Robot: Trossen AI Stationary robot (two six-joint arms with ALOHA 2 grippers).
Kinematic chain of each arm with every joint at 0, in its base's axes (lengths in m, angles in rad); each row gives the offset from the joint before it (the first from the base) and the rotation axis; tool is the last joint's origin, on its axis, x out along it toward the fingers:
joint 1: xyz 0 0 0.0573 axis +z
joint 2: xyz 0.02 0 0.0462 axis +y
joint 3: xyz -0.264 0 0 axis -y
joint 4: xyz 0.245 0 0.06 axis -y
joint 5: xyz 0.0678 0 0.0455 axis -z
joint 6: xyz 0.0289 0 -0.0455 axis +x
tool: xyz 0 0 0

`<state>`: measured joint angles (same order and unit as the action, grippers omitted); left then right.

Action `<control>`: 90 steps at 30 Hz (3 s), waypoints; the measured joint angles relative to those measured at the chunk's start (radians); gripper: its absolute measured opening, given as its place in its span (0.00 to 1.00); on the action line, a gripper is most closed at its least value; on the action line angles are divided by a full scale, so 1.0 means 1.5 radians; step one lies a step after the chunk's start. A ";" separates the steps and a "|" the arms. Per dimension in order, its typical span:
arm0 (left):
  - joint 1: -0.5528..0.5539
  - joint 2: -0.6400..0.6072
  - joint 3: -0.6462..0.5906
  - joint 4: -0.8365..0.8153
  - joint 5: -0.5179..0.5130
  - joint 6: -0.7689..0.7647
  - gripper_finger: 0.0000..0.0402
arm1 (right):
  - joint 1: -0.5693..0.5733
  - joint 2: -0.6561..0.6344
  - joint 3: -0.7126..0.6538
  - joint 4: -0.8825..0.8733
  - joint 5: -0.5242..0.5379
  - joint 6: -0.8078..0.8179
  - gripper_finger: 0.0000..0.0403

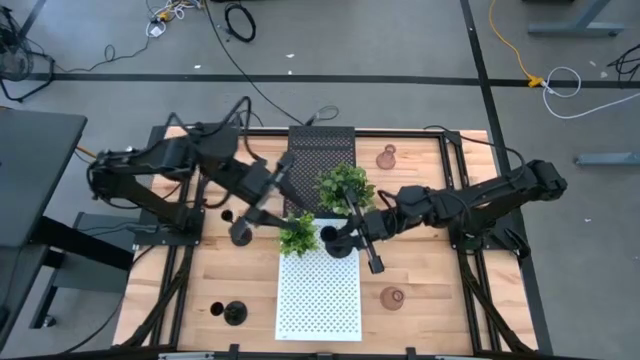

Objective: Pick & Place candle stick holders
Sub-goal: Put the top black candle holder on the white shelf

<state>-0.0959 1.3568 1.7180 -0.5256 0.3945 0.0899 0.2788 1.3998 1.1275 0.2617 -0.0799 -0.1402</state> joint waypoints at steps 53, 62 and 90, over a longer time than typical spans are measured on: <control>-0.032 -0.168 -0.103 -0.138 -0.494 -0.013 0.54 | 0.110 0.057 -0.289 0.425 0.439 -0.025 0.01; -0.032 -0.168 -0.103 -0.140 -0.494 -0.018 0.54 | 0.098 0.058 -0.296 0.451 0.445 -0.039 0.01; -0.032 -0.168 -0.103 -0.137 -0.494 -0.020 0.54 | 0.087 0.140 -0.328 0.628 0.419 -0.050 0.01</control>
<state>-0.1436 1.1053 1.5631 -0.7311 -0.3459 0.0593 0.4091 1.6094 0.6347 1.2041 0.5484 -0.2148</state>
